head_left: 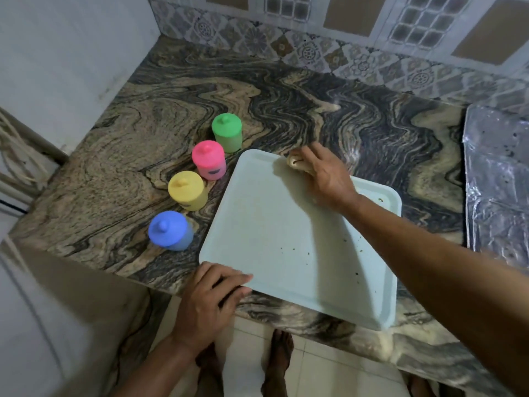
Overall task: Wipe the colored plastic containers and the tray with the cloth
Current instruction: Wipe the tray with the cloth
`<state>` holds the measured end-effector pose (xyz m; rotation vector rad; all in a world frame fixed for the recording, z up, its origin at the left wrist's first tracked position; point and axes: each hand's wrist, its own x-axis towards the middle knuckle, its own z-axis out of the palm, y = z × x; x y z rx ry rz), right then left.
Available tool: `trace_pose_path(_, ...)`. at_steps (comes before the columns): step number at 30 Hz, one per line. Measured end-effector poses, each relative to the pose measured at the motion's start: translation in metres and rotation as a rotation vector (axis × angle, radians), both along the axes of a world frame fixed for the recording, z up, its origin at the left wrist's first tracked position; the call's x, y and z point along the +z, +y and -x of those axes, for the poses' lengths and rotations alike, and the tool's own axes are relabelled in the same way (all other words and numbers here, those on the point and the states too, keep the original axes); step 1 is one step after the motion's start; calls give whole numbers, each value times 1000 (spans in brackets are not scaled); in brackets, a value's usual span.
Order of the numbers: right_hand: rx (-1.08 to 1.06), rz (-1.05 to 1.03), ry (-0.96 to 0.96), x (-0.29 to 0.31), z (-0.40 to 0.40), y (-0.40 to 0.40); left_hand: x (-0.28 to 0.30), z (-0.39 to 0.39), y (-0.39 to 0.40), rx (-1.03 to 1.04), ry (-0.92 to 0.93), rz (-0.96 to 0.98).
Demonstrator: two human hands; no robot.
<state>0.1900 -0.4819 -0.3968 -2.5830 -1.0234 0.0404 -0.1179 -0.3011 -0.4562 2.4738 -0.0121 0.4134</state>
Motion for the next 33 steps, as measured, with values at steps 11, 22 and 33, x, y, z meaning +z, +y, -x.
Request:
trace_pose_path(11, 95, -191, 204, -21, 118, -20, 3, -2, -1, 44, 12, 14)
trace_pose_path(22, 304, -149, 416, -14, 189, -56, 7, 0, 0, 21, 53, 19)
trace_pose_path(33, 317, 22, 192, -15, 169, -87, 5, -15, -64, -184, 91, -56)
